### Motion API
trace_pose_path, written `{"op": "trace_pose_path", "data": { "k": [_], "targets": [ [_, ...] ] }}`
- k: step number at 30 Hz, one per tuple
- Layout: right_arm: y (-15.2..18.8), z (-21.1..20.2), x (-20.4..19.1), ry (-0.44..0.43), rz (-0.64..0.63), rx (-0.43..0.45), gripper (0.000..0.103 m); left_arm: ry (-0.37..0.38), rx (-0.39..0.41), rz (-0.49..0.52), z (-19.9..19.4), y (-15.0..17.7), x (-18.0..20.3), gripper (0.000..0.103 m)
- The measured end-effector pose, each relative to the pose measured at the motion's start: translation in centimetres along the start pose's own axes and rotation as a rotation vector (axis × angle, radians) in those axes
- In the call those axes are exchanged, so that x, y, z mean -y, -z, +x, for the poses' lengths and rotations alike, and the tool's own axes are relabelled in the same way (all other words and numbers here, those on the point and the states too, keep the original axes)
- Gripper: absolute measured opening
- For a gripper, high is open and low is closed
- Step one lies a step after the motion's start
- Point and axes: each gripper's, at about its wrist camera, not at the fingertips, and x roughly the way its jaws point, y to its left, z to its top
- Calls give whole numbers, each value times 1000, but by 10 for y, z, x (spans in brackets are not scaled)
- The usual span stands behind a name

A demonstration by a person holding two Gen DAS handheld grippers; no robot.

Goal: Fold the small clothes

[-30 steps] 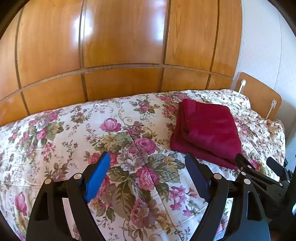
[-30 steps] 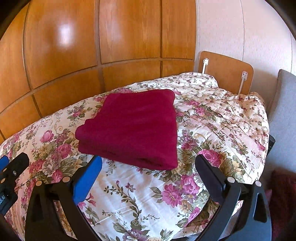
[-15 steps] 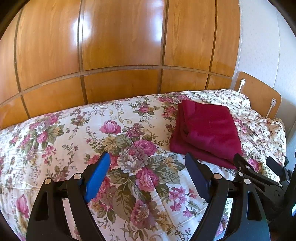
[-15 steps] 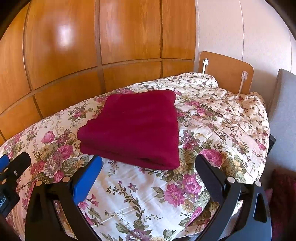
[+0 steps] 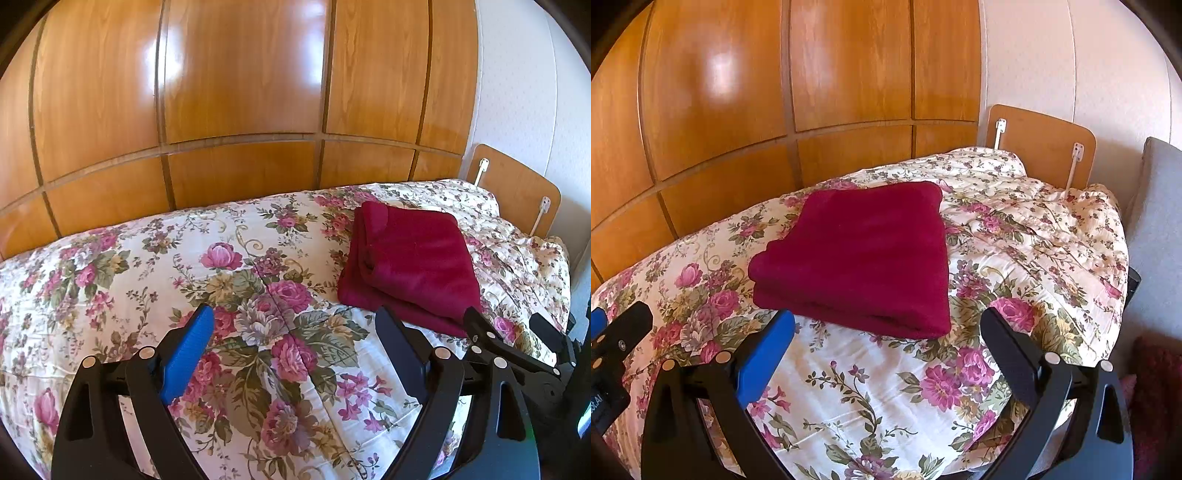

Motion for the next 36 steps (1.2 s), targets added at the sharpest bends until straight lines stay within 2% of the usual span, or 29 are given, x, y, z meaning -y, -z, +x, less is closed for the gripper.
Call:
{"op": "trace_pose_path", "data": {
  "k": [3,17,33,36],
  "targets": [
    [0,-1,0,0,1,4,100,-3,7,3,-2,-1,1,91],
    [0,-3,-1,0,8,9,101,7,28,-4,-10,-7,1,91],
    [4,3,-1,5,3,-5,101,2,-1,1,2,-2,2,91],
    [6,5,-1,7,2,-11,101,0,14,3,4,-1,1,91]
  ]
}}
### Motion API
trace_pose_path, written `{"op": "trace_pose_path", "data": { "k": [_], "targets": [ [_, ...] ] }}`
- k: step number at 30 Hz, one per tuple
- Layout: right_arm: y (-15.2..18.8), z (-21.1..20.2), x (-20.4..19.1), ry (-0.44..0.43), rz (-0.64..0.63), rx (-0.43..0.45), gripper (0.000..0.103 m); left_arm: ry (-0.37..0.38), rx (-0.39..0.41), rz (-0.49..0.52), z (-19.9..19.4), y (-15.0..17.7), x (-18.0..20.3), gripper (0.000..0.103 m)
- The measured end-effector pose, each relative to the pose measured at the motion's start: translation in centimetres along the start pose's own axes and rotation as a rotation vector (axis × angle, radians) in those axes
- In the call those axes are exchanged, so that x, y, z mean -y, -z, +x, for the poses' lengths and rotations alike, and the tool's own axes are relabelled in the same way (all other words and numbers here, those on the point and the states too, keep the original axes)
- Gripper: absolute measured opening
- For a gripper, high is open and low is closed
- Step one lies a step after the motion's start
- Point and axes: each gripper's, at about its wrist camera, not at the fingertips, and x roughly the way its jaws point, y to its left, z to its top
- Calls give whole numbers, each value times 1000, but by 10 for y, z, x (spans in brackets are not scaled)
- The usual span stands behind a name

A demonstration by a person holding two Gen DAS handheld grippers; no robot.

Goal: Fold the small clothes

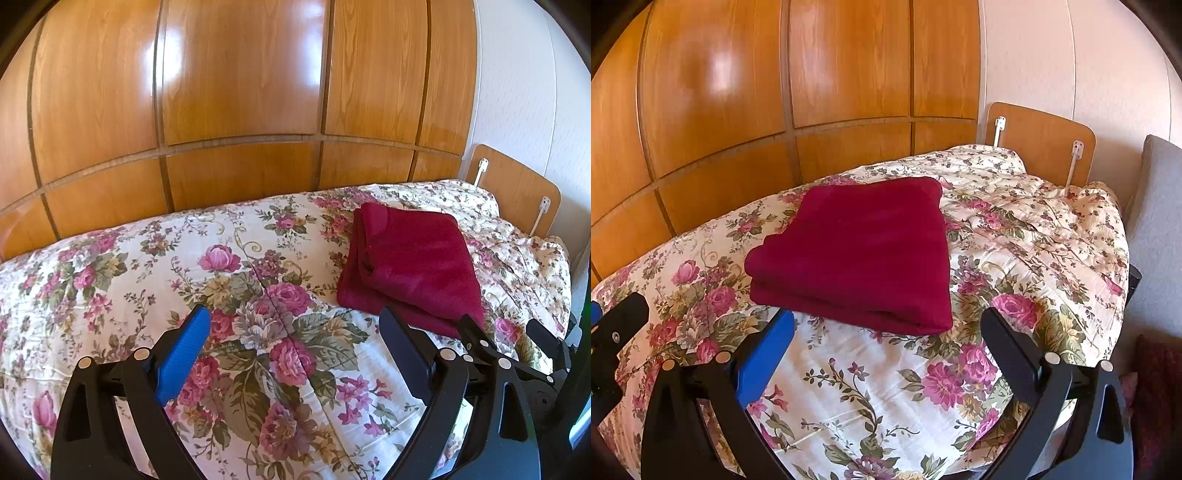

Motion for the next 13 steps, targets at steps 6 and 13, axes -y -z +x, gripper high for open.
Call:
{"op": "trace_pose_path", "data": {
  "k": [6,13],
  "targets": [
    [3,4,-2,3,-10,-10,101,-14,-35,3,10,4,-4,92],
    [6,10,-3,4,-16,-32,101,-25,-87,-25,20,11,-11,93]
  ]
}}
